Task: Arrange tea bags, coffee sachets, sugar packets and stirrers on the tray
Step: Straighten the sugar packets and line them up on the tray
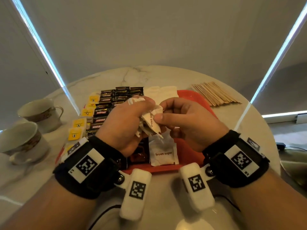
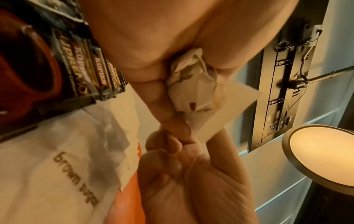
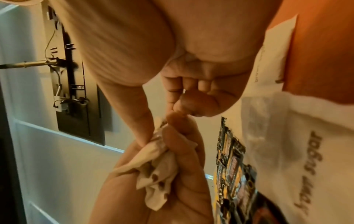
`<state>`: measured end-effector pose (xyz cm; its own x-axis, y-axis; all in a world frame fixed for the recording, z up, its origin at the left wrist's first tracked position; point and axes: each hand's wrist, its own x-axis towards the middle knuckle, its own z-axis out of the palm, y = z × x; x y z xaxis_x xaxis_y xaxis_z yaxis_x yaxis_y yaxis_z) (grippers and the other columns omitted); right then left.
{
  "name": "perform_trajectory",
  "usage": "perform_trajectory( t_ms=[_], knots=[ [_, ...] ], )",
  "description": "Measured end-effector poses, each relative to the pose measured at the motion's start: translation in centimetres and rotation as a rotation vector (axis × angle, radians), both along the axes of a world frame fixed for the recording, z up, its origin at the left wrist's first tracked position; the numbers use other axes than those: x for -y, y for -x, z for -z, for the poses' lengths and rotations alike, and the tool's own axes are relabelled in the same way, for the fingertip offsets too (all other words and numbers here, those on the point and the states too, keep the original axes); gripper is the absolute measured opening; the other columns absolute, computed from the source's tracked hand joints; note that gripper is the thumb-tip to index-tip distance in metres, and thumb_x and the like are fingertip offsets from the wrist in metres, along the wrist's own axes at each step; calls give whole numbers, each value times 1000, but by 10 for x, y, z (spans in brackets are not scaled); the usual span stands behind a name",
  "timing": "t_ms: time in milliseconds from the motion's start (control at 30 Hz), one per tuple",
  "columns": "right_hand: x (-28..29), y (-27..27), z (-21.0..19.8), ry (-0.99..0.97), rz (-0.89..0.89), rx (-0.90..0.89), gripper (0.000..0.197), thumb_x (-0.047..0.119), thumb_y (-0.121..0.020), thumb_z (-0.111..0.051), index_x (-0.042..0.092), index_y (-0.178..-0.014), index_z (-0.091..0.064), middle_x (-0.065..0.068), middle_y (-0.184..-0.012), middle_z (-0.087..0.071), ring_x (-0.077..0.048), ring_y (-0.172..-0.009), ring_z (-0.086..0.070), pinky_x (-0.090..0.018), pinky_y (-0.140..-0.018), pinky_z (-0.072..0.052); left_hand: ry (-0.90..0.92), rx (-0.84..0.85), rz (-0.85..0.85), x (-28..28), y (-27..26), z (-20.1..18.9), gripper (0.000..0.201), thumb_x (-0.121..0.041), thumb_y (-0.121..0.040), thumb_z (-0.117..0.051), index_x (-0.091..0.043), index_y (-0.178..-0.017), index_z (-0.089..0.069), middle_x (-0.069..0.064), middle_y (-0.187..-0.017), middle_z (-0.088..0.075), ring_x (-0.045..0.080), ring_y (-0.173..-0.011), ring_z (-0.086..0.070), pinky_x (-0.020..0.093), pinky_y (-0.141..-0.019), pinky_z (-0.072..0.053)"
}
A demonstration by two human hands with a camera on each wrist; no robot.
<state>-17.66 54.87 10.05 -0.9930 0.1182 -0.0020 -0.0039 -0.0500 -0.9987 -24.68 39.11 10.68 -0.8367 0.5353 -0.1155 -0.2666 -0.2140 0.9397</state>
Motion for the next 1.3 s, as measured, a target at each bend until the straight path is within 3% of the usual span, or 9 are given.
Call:
perform_trajectory(
  t_ms=[133, 333, 467, 633, 833, 933, 1067, 1167, 1300],
  knots=[
    [3, -4, 1, -44, -20, -40, 47, 24, -66, -89, 18, -109, -72, -16, -97, -62, -27, -79, -66, -24, -51, -45, 39, -40, 18, 6, 4, 1, 15, -18, -103, -58, -12, -113, -68, 9, -88, -72, 23, -75, -67, 35, -59, -53],
    [8, -2, 7, -15, 92, -60, 20, 6, -89, -73, 9, -109, -72, -23, -101, -70, -21, -75, -64, -27, -57, -52, 22, -64, 16, 7, 6, 4, 14, -14, -103, -58, -11, -114, -65, 15, -95, -68, 31, -83, -65, 45, -74, -56],
    [9, -2, 7, 47, 148, -76, 19, -1, -91, -66, 8, -106, -74, -7, -86, -71, -12, -69, -59, -26, -58, -53, 59, -162, 42, 8, 5, 2, 12, -11, -96, -67, -13, -108, -64, 9, -85, -69, 21, -69, -68, 29, -55, -52],
    [10, -3, 7, 153, 174, -82, 21, 2, -95, -63, 11, -109, -75, -4, -82, -63, -10, -66, -54, -26, -56, -52, 49, -224, 44, 10, 9, 6, 32, 3, -88, -71, -2, -118, -66, 26, -114, -73, 38, -100, -74, 49, -82, -61],
    [9, -4, 5, 224, 137, -70, 23, 10, -99, -58, 8, -117, -72, -5, -85, -64, -11, -70, -56, -24, -56, -53, 52, -221, 32, 13, 9, 4, 16, 2, -92, -69, -5, -106, -72, 18, -101, -78, 33, -94, -77, 48, -84, -64],
    [9, -7, 5, 147, 75, -37, 38, 27, -86, -74, 8, -119, -70, -12, -98, -70, -17, -83, -64, -29, -63, -58, 74, -284, -1, 13, 10, 4, 17, 0, -87, -78, -8, -100, -73, 14, -92, -76, 30, -85, -75, 43, -75, -61],
    [8, -6, 6, 159, 115, -65, 33, 20, -73, -79, 6, -102, -68, -11, -93, -71, -20, -83, -66, -30, -66, -60, 83, -313, 22, 13, 11, 4, 22, 5, -83, -79, -12, -95, -73, 13, -92, -78, 32, -88, -77, 44, -80, -61],
    [5, -3, 6, 279, 180, -115, 15, 16, -80, -73, 9, -93, -70, -8, -89, -72, -18, -81, -68, -31, -67, -61, 93, -291, 25, 13, 10, 4, 25, 7, -80, -80, -12, -93, -72, 15, -94, -78, 33, -92, -78, 49, -83, -63],
    [7, -3, 7, 272, 227, -160, 10, 11, -95, -65, 10, -100, -74, -11, -96, -75, -22, -87, -71, -26, -62, -59, 103, -259, 27, 13, 10, 3, 24, 8, -82, -78, -12, -92, -71, 18, -96, -78, 34, -92, -78, 50, -83, -65]
  ],
)
